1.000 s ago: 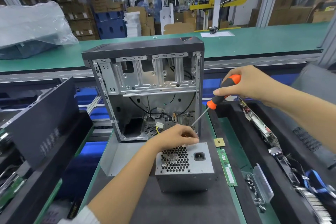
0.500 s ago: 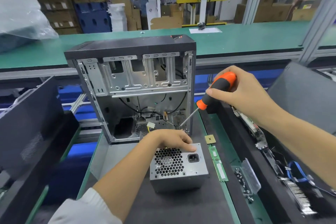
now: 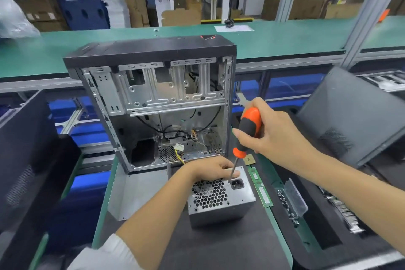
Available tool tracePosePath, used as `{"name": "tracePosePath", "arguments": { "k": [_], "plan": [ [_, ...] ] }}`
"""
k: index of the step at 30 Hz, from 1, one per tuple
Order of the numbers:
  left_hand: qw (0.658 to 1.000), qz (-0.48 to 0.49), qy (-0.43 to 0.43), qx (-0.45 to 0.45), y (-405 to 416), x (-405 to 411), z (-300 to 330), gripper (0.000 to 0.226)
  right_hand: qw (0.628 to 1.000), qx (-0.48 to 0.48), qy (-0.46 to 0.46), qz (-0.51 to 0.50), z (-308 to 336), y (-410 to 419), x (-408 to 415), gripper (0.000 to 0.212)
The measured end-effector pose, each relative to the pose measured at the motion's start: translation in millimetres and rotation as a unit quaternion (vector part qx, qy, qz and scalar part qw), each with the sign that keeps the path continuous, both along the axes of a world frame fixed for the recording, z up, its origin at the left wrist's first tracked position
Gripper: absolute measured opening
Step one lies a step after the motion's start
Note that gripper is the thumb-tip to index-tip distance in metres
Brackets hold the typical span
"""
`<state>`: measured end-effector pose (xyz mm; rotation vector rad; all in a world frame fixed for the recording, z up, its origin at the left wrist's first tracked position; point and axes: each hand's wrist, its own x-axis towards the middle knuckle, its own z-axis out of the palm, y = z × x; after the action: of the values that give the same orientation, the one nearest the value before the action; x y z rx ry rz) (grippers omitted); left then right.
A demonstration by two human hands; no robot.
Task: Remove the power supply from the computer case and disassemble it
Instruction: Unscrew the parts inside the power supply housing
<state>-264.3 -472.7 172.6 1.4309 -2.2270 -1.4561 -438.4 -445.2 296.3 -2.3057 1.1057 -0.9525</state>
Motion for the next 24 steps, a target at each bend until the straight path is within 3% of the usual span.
{"name": "tracePosePath", "arguments": {
  "k": [16,24],
  "plan": [
    [1.000,0.000,0.004,-0.003,-5,2,-8,0.041,1.000,-0.009,0.009,-0.015,-9,2,4,0.031],
    [1.000,-0.005,0.014,0.002,-7,2,-13,0.029,0.999,-0.027,0.022,0.001,-7,7,8,0.030]
  ]
}}
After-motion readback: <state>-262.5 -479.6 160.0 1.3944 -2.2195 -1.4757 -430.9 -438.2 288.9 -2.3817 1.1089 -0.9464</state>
